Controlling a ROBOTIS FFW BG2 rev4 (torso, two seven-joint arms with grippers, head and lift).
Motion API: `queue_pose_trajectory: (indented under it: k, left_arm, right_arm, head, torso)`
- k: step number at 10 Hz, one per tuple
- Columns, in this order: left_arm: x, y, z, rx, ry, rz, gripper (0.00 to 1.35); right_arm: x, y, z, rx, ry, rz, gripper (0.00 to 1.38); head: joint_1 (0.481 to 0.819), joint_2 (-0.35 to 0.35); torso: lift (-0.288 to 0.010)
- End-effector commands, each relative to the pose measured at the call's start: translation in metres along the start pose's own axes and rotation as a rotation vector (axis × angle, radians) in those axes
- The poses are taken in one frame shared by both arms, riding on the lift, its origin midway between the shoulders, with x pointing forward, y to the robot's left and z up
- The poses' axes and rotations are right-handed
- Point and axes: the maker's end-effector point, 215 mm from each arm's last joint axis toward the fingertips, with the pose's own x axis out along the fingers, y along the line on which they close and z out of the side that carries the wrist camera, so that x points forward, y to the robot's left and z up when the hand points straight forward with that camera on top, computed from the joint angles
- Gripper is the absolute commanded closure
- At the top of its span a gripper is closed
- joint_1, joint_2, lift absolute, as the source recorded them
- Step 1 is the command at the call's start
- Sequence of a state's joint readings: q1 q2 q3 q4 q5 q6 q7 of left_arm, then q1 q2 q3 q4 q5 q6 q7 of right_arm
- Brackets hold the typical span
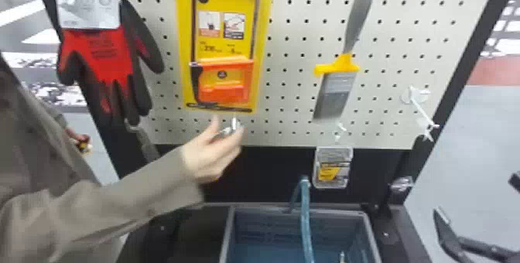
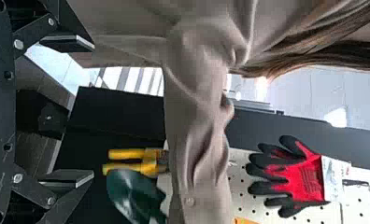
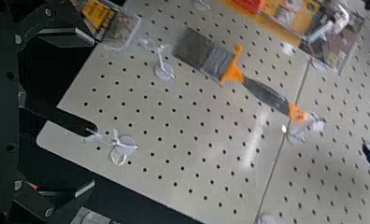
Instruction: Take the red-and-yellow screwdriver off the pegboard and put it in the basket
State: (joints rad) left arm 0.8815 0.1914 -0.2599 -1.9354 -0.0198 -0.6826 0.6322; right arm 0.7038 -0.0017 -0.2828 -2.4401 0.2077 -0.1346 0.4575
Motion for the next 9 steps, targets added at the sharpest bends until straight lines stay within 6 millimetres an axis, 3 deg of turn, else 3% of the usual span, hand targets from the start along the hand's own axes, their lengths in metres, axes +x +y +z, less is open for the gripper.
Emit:
queue_pose_trajectory:
  k: [1,2,3,5,6,7,8,9]
  left_arm:
    - [0.000,0.000,0.001,0.003,-0.001,-0.010,0.32]
    - [-0.002,0.005,0.000,0.009,0.002,0.013,0.32]
    - [-0.007,0.017,0.004,0.041,-0.009,0.042,0.33]
    - [-0.015,0.029,-0.005,0.069,0.020,0.065,0.33]
    - [-0.029,0.040,-0.015,0.080,0.064,0.087,0.33]
    - [-0.039,0.051,-0.019,0.094,0.086,0.116,0.33]
    - [-0.047,0.062,-0.030,0.095,0.104,0.160,0.33]
    - [-0.049,0.071,-0.035,0.097,0.101,0.197,0.33]
  right_arm:
    - [-0.025,-0.009,-0.031,-0.067,0.106,0.003,0.23]
    - [-0.043,-0.016,-0.039,-0.102,0.156,0.015,0.23]
    - [-0.049,-0.014,-0.034,-0.103,0.175,0.025,0.23]
    - [-0.058,0.010,-0.058,-0.025,0.240,0.125,0.23]
    - [-0.073,0.019,-0.075,-0.007,0.273,0.125,0.23]
    - [-0.106,0.020,-0.102,0.010,0.313,0.052,0.23]
    - [-0.152,0.035,-0.163,0.148,0.411,0.009,0.23]
    - [-0.181,0.059,-0.204,0.234,0.495,0.033,0.23]
  head:
    - [0.549,0.000]
    - [0.549,0.000]
    - [0.549,0.000]
    - [0.549,0.000]
    - [0.549,0.000]
    - [0.549,0.000]
    - [0.549,0.000]
    - [0.549,0.000]
  torso:
    - [-0.100]
    - [-0.100]
    - [-0.100]
    - [-0.100]
    - [-0.100]
    - [-0.100]
    - [-0.100]
    - [-0.100]
